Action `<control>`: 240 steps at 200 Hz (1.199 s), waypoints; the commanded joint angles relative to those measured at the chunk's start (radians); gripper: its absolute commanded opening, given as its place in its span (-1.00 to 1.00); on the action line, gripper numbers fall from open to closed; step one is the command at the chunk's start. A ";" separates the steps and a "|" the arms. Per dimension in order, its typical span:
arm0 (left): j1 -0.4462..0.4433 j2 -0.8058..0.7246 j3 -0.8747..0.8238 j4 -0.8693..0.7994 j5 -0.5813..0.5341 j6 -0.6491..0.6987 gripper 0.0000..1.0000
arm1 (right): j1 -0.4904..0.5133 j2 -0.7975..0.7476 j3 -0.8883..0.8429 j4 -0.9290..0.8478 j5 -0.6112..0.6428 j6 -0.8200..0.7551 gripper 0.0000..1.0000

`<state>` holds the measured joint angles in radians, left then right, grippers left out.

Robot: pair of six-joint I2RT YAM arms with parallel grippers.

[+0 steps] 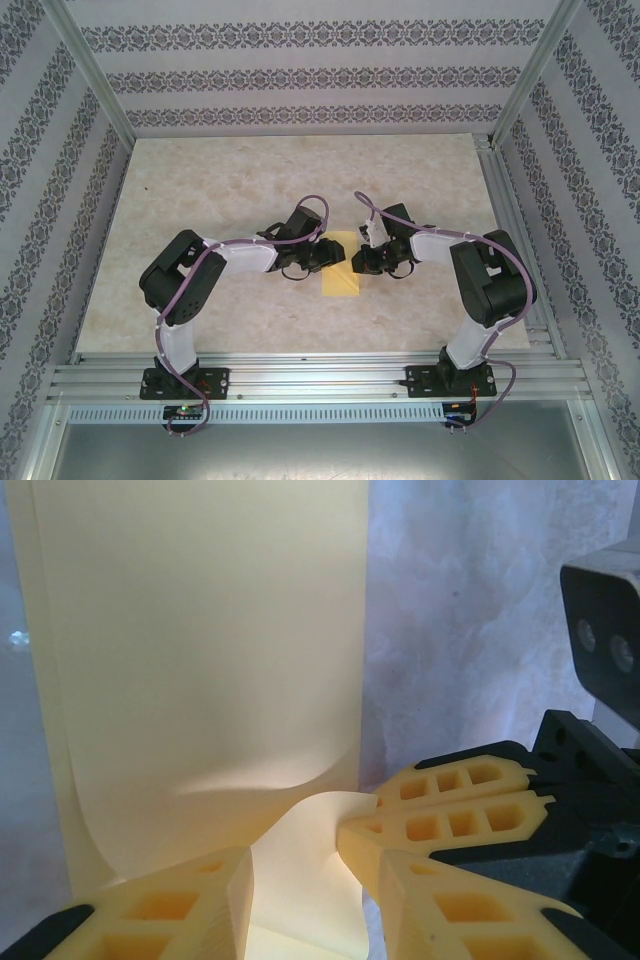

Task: Fold a paper plane with a square sheet of paper (pick it up from the middle)
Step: Fold the triangle a second time at the center of the table.

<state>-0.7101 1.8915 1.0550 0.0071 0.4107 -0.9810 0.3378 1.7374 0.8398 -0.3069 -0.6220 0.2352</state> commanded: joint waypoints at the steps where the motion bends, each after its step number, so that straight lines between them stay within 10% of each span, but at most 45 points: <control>1: -0.015 -0.035 0.006 0.030 0.004 0.016 -0.20 | -0.007 0.007 0.022 -0.006 0.013 -0.022 -0.85; 240: -0.044 -0.051 -0.016 0.111 0.009 -0.042 -0.37 | -0.004 0.015 -0.004 0.007 0.063 -0.009 -0.83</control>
<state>-0.7265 1.8252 1.0473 0.0414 0.4072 -0.9897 0.3378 1.7420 0.8410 -0.3206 -0.5766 0.2348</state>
